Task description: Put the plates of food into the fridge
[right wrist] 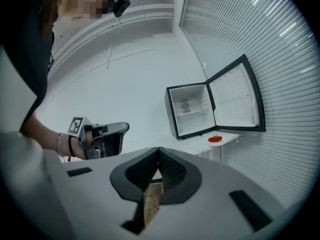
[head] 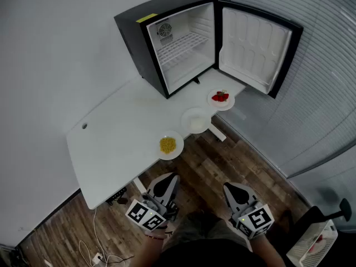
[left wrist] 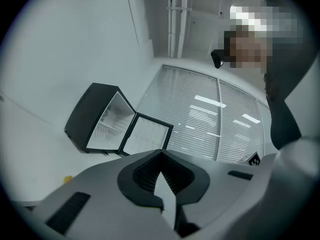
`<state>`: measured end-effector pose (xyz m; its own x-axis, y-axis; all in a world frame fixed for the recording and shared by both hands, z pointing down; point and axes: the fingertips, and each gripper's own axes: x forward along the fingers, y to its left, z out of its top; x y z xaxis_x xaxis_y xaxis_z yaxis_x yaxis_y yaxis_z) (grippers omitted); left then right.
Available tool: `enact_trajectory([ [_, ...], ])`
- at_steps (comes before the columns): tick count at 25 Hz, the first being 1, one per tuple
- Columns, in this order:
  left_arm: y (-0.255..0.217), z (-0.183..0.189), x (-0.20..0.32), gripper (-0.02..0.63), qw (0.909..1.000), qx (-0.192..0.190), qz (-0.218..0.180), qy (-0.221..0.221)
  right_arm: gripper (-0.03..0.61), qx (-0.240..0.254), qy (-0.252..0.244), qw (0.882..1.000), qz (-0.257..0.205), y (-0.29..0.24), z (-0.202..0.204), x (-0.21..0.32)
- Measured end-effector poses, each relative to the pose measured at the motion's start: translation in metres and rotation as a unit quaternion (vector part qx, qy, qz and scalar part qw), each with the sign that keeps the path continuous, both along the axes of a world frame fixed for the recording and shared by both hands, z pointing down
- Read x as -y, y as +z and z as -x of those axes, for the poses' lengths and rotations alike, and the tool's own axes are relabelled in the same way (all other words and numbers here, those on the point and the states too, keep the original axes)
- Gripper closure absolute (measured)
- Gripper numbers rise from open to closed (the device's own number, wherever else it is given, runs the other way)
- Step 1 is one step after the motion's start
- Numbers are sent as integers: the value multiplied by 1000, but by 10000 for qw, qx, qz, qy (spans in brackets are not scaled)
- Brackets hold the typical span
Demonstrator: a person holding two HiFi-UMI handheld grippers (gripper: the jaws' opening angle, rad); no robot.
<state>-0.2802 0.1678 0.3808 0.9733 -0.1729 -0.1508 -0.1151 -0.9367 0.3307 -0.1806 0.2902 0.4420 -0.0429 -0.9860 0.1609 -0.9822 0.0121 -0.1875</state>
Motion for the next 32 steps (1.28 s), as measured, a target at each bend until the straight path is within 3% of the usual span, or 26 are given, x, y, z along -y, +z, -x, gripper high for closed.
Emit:
enact_trajectory([
  [16,10,-46,-25,607,9997,-2,-56,236,572,-212,133,9997,-78,4,-33,-27],
  [23,15,-93,-7,607,9991,-8,-100,402,572,-189,229,9995,-76,15,-77,-14],
  [27,23,-123,22,607,9993,-75,164,321,572,-260,219,9994,-44,11,-107,11],
  [32,15,-171,43,607,9988,-129,40,470,572,-304,85,9995,-91,0,-145,45],
])
